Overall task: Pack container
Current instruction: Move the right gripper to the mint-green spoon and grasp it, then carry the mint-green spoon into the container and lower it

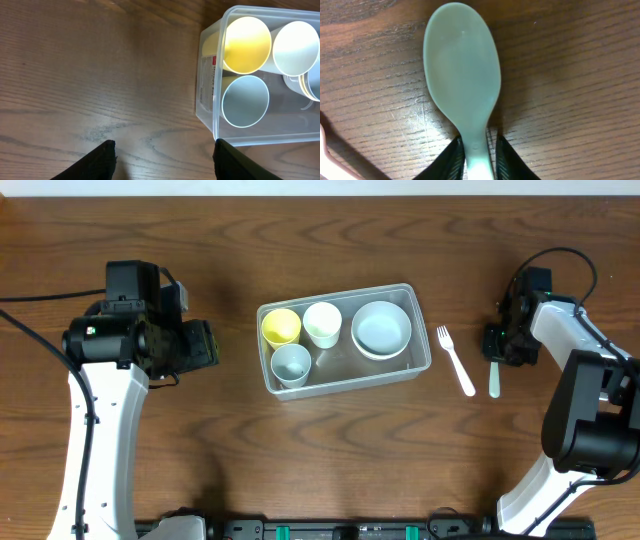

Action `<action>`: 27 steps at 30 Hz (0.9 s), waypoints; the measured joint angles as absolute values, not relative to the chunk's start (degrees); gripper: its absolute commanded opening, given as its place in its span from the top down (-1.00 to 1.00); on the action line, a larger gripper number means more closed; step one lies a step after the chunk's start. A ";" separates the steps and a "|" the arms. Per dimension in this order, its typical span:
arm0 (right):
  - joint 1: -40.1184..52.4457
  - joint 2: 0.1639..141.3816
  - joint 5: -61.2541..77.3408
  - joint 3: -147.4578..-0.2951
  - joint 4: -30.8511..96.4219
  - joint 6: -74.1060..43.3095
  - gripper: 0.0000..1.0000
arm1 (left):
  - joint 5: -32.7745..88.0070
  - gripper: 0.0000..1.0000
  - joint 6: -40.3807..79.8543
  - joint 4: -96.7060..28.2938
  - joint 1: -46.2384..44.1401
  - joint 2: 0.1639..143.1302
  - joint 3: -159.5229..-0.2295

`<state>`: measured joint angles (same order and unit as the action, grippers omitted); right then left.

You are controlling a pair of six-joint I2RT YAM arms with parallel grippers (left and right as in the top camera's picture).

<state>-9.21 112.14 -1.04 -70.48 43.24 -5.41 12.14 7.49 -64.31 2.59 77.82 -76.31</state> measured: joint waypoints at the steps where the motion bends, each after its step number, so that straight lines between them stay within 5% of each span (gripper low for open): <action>1: -9.21 112.14 -1.08 -70.48 43.20 -5.50 0.70 | 12.14 -0.27 7.49 -64.31 2.59 77.82 -76.31; 8: -9.21 112.14 -1.04 -70.63 43.27 -5.50 0.97 | 12.14 -0.27 7.49 -64.34 2.59 77.82 -76.31; 17: -8.91 111.20 0.95 -77.71 51.59 -4.60 0.95 | 12.14 -0.26 7.49 -64.31 2.59 77.82 -76.31; 27: 5.28 92.92 9.30 -90.56 57.84 15.59 0.98 | 12.14 -0.26 7.49 -64.07 2.59 77.82 -76.31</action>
<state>5.28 92.92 9.30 -90.56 57.84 15.59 12.14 7.49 -64.07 2.59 77.82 -76.31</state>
